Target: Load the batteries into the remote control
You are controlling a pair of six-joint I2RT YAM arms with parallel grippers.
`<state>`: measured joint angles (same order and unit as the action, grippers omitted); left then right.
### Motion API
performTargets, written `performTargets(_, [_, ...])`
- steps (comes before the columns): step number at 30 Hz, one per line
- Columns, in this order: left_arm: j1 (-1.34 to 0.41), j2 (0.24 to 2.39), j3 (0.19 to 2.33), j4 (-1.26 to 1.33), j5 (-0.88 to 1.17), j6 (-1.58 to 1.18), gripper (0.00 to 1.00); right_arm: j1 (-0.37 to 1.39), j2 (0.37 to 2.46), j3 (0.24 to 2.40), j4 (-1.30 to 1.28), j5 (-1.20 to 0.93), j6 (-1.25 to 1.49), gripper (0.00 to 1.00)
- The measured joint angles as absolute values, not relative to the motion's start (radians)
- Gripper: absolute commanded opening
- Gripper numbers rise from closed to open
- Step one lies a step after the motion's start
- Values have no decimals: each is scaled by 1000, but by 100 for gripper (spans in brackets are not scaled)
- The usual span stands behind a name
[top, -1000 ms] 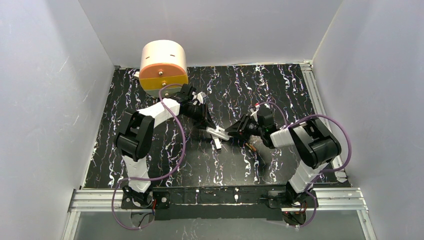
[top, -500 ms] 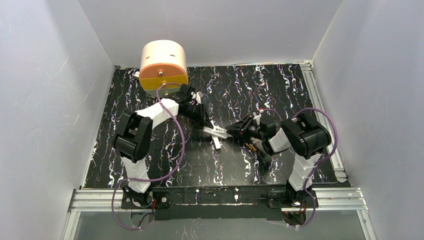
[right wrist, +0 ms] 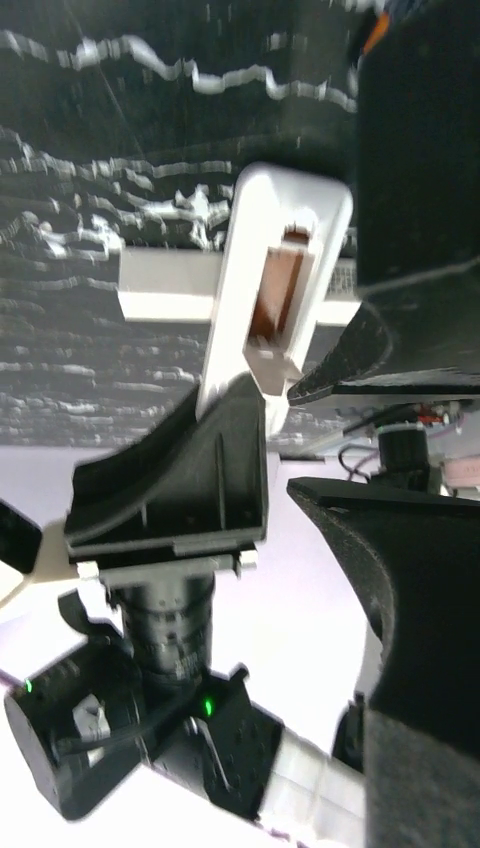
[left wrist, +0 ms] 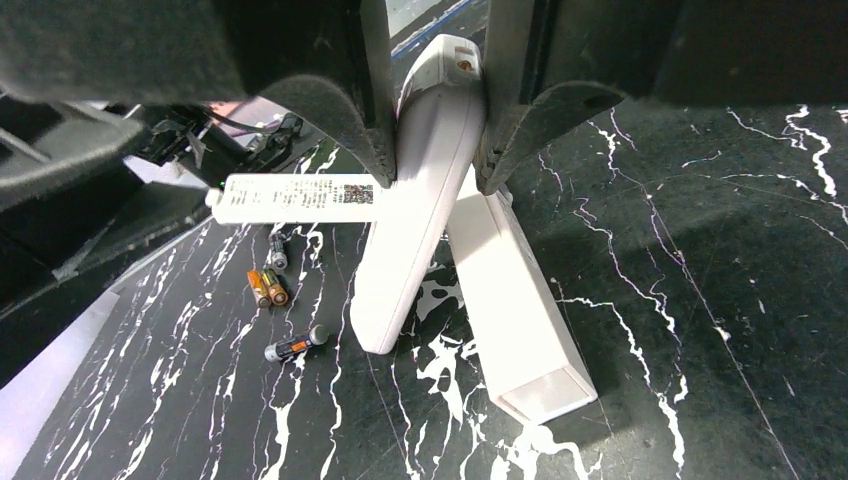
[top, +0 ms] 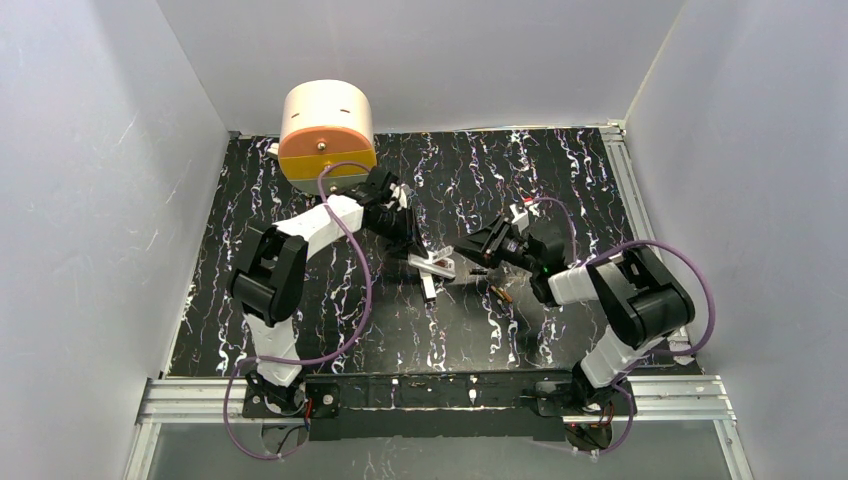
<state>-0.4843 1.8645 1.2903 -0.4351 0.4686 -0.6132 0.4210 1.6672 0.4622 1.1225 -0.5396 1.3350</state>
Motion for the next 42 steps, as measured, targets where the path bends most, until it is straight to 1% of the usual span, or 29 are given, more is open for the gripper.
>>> performTargets(3, [-493,1870,1318,-466,452,-594,0,403,1632,477,984,-525,1242,42])
performTargets(7, [-497,1877,1359,-517,430,-568,0,375,1647,556,794,-515,1123,42])
performTargets(12, [-502,1879,1404,-577,392,-538,0,359,1710,670,648,-505,1002,42])
performTargets(19, [-502,1899,1504,-677,345,-472,0,355,1744,765,481,-491,866,43])
performTargets(20, [-502,1900,1520,-691,343,-455,0,355,1745,779,457,-497,844,45])
performTargets(21, [-502,1901,1537,-705,344,-434,0,355,1745,790,442,-505,824,50])
performTargets(23, [-501,1901,1570,-727,357,-384,0,355,1742,810,419,-538,773,66])
performTargets(25, [-500,1901,1602,-751,393,-317,0,355,1720,813,399,-577,725,80])
performTargets(26, [-500,1901,1613,-761,415,-286,0,355,1695,813,380,-599,693,85])
performTargets(28, [-500,1896,1631,-784,487,-206,0,361,1632,813,340,-637,622,91])
performTargets(29, [-500,1889,1634,-797,526,-162,0,366,1589,813,324,-653,581,92])
performTargets(33, [-500,1840,1637,-876,683,8,0,415,1446,813,304,-742,444,92])
performTargets(37, [-500,1766,1640,-953,824,162,0,513,1391,819,209,-809,287,90])
performTargets(40, [-500,1707,1655,-1029,922,280,0,604,1389,829,107,-828,196,84])
performTargets(42, [-500,1672,1656,-1077,977,347,0,640,1384,829,61,-849,163,77])
